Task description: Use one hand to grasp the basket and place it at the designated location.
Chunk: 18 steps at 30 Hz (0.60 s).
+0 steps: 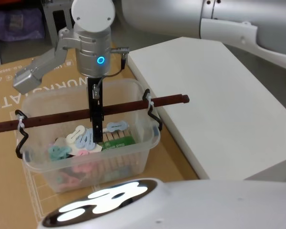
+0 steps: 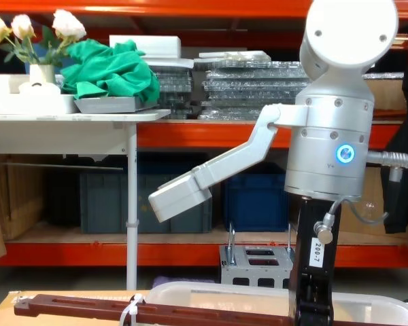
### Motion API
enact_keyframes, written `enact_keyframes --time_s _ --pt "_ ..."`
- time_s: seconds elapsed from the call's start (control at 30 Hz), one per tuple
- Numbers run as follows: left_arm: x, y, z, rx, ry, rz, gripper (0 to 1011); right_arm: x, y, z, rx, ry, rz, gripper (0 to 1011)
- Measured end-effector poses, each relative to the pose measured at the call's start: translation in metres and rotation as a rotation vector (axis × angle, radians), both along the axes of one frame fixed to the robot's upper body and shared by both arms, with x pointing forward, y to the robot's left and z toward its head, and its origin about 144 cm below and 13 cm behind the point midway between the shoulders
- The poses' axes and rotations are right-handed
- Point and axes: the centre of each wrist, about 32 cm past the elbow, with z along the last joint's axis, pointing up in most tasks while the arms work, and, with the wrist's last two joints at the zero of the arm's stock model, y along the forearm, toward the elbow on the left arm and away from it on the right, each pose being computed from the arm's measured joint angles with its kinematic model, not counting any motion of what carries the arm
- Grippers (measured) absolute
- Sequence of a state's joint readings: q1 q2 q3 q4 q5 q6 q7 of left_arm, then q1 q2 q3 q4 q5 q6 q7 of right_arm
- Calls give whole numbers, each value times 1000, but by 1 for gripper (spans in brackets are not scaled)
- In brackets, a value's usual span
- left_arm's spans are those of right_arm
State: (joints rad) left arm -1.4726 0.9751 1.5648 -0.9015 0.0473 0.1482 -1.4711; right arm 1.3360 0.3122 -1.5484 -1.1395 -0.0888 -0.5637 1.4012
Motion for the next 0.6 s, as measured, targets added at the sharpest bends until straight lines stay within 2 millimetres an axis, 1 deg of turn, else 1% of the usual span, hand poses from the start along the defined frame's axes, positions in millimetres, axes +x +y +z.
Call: enact_keyframes --time_s 0.13,0.27,0.4,0.47,0.6 --pt "0 0 0 0 0 0 0 -2 -1 5 10 -11 5 1001" --pt "0 0 0 0 0 0 0 -5 -2 21 34 -43 10 1001" --pt "0 0 0 0 0 0 0 -6 -1 31 39 -61 16 1001" --pt "0 0 0 0 0 0 0 -6 -1 39 39 -76 21 1000" --pt "0 0 0 0 0 0 0 -6 -1 45 36 -88 24 1001"
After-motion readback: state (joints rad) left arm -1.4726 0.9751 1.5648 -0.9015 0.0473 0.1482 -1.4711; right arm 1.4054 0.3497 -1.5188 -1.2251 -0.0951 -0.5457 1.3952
